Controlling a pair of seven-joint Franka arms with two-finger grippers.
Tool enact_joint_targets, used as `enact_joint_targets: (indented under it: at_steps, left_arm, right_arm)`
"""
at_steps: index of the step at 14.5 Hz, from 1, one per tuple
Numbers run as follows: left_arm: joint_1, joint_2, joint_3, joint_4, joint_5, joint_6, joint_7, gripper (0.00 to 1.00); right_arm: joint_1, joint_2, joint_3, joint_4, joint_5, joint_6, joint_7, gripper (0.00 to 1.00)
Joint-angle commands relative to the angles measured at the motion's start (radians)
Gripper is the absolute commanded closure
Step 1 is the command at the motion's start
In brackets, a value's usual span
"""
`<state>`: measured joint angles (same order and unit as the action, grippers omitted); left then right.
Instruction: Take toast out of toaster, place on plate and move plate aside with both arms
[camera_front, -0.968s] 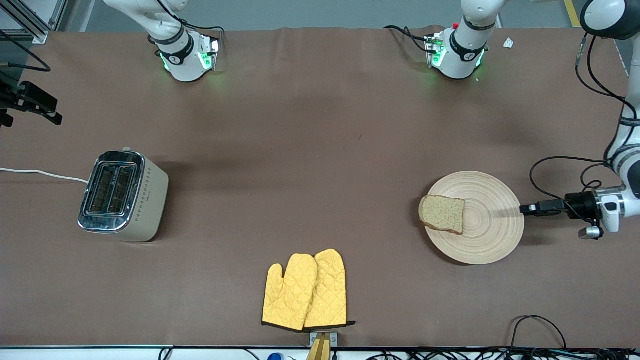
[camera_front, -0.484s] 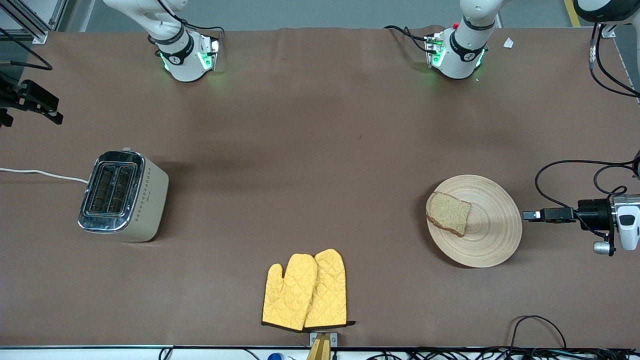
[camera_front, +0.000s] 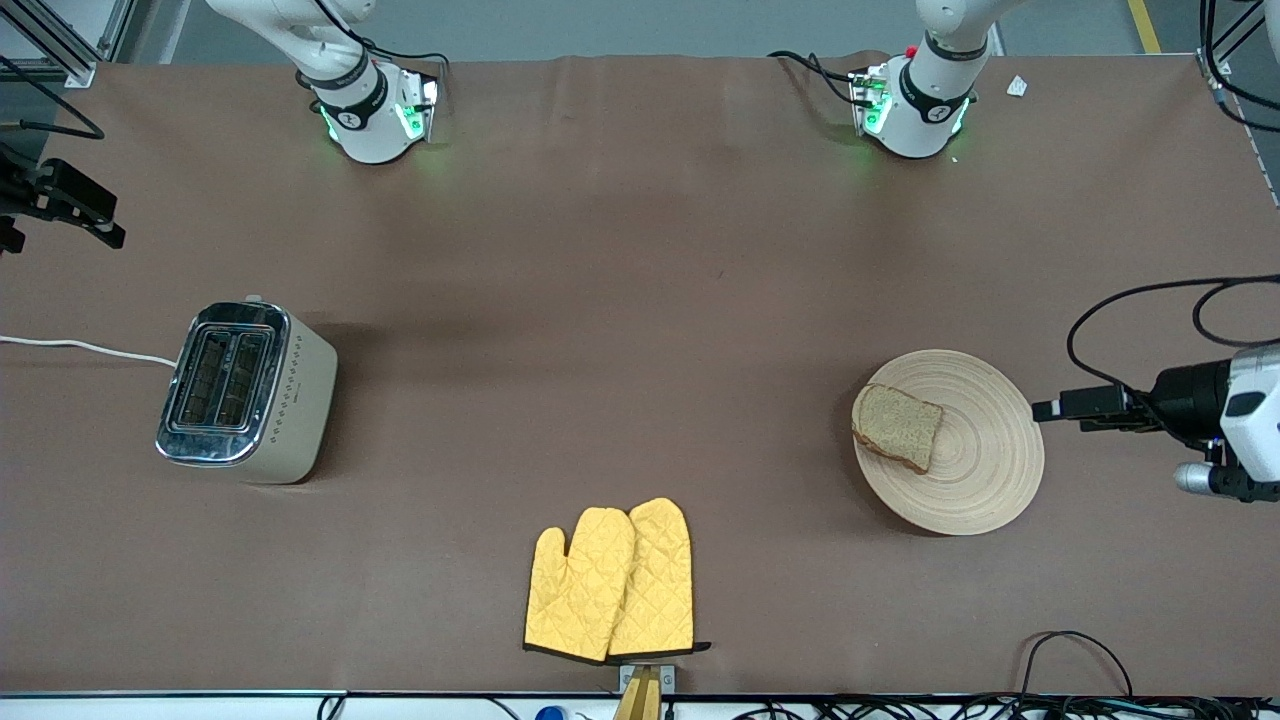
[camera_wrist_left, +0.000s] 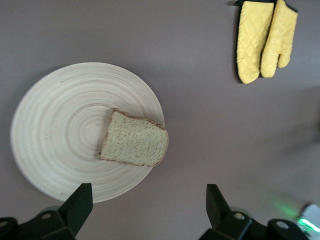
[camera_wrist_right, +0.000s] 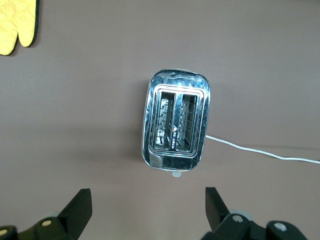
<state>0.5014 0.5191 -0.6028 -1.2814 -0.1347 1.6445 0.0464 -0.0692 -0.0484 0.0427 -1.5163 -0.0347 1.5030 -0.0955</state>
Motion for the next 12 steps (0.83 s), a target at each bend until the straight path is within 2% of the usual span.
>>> enact_joint_targets:
  at_steps: [1,5,7,8,12]
  left_arm:
    - [-0.047,-0.099,0.009,-0.021,0.066,-0.041,-0.052,0.0]
    - [-0.115,-0.218,0.008,-0.022,0.139,-0.089,-0.178,0.0]
    - [-0.188,-0.276,0.026,-0.03,0.191,-0.092,-0.18,0.0]
    - [-0.205,-0.307,0.052,-0.042,0.22,-0.097,-0.172,0.0]
    - [-0.394,-0.407,0.259,-0.073,0.231,-0.193,-0.161,0.0]
  right_arm:
    - [0.006,-0.004,0.0,0.005,-0.019,-0.007,-0.007,0.0]
    - [0.003,-0.004,-0.001,0.004,-0.017,-0.009,-0.009,0.0]
    - [-0.001,-0.004,-0.004,0.004,-0.019,-0.007,-0.01,0.0]
    - [-0.006,-0.004,-0.006,0.004,-0.019,-0.009,-0.01,0.0]
    - [-0.011,-0.004,-0.012,0.004,-0.02,-0.009,-0.01,0.0]
